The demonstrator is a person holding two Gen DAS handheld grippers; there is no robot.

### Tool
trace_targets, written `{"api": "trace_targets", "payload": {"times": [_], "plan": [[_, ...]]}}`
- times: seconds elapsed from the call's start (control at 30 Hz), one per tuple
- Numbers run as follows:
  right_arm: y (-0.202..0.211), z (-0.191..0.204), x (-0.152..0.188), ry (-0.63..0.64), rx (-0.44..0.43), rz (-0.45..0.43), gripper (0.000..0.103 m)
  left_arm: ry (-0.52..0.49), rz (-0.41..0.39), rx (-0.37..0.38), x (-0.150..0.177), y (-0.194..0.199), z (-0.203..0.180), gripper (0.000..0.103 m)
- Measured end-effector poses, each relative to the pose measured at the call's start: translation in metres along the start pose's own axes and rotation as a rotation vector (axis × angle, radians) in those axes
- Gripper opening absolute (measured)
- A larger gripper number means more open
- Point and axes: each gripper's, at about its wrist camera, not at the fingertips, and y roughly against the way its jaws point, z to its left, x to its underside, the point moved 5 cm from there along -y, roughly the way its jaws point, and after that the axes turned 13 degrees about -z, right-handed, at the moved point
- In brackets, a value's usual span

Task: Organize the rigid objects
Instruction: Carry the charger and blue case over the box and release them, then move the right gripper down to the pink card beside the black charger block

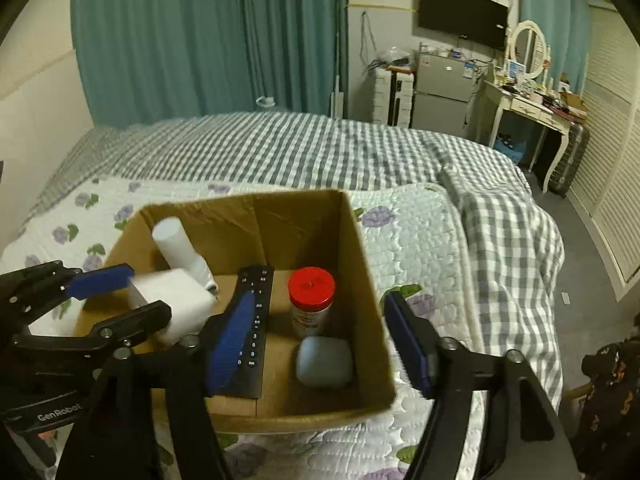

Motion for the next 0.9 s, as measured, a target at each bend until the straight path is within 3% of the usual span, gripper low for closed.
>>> {"api": "trace_targets", "payload": {"times": [0.03, 0.17, 0.4, 0.63, 0.8, 0.9], "plan": [[0.004, -0.001, -0.002, -0.002, 0.011, -0.009, 0.080, -0.005, -0.014, -0.007, -0.005, 0.005, 0.001, 0.063], [0.023, 0.002, -0.015, 0.002, 0.041, -0.039, 0.085, -0.002, -0.066, -0.050, -0.024, 0.029, 0.015, 0.066], [0.056, 0.045, -0.044, 0.038, 0.032, -0.093, 0.094, 0.031, -0.132, -0.169, -0.044, 0.078, 0.081, 0.071], [0.060, 0.140, -0.055, 0.091, -0.076, -0.105, 0.096, 0.067, -0.133, -0.292, -0.033, 0.111, 0.165, 0.073], [0.041, 0.217, -0.039, 0.104, -0.196, -0.071, 0.096, 0.091, -0.098, -0.374, -0.006, 0.113, 0.225, 0.073], [0.022, 0.258, -0.016, 0.129, -0.292, -0.005, 0.096, 0.115, -0.074, -0.400, 0.014, 0.107, 0.254, 0.073]]}}
